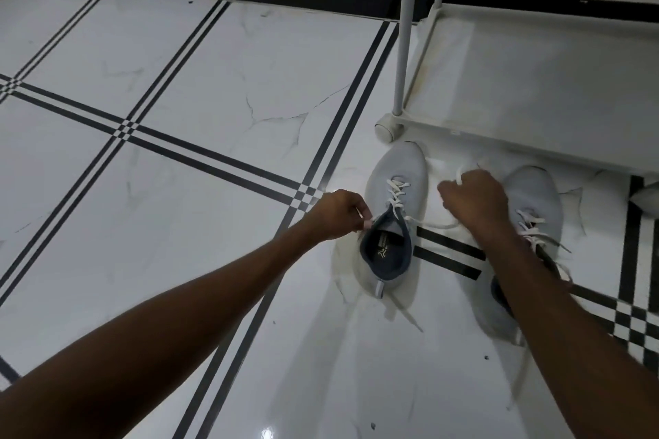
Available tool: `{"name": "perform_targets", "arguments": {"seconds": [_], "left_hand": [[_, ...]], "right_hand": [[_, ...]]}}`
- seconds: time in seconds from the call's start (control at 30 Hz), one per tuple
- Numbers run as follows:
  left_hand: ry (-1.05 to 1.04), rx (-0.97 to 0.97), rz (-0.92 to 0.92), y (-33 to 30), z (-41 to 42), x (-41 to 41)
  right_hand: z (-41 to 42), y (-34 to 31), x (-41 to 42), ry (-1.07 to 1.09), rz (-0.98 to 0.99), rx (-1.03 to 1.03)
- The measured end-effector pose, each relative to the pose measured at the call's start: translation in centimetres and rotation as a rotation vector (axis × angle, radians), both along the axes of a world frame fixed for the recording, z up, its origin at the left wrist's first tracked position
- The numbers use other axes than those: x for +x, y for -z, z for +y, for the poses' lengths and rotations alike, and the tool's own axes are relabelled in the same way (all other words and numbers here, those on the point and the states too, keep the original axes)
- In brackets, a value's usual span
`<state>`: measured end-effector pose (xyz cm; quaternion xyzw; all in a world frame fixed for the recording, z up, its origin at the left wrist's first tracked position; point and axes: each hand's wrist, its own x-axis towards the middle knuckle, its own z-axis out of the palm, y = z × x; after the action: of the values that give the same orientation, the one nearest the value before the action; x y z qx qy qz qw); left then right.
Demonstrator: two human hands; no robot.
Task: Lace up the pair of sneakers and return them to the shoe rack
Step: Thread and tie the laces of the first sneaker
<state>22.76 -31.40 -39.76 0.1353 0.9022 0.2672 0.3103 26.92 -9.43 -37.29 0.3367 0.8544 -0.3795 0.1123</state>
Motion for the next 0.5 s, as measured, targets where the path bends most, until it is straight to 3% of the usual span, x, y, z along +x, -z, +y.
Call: {"name": "perform_targets", "arguments": {"seconds": [0.1, 0.17, 0.27, 0.43, 0.5], "left_hand": [[-0.054, 0.008, -0.02, -0.4, 0.3, -0.3], [-0.117, 0.05, -0.11, -1.1, 0.7, -0.5], [-0.064, 0.026, -0.134, -2.4, 1.8, -1.2], [0.203, -0.504, 0.35, -4.1, 3.0, -1.4], [0.26, -0.655, 0.447, -4.0, 3.5, -0.4]], "right_hand": [[-2.4, 1.5, 1.9, -0.135, 0.032, 0.465], [-3.7, 2.3, 2.7, -0.218, 0.157, 0.564], [-4.7, 3.1, 3.2, -0.236, 0.106, 0.31], [-4.1, 3.5, 3.4, -0.215, 0.104, 0.114], [-4.2, 3.7, 3.2, -0.239, 0.11, 0.096]]}}
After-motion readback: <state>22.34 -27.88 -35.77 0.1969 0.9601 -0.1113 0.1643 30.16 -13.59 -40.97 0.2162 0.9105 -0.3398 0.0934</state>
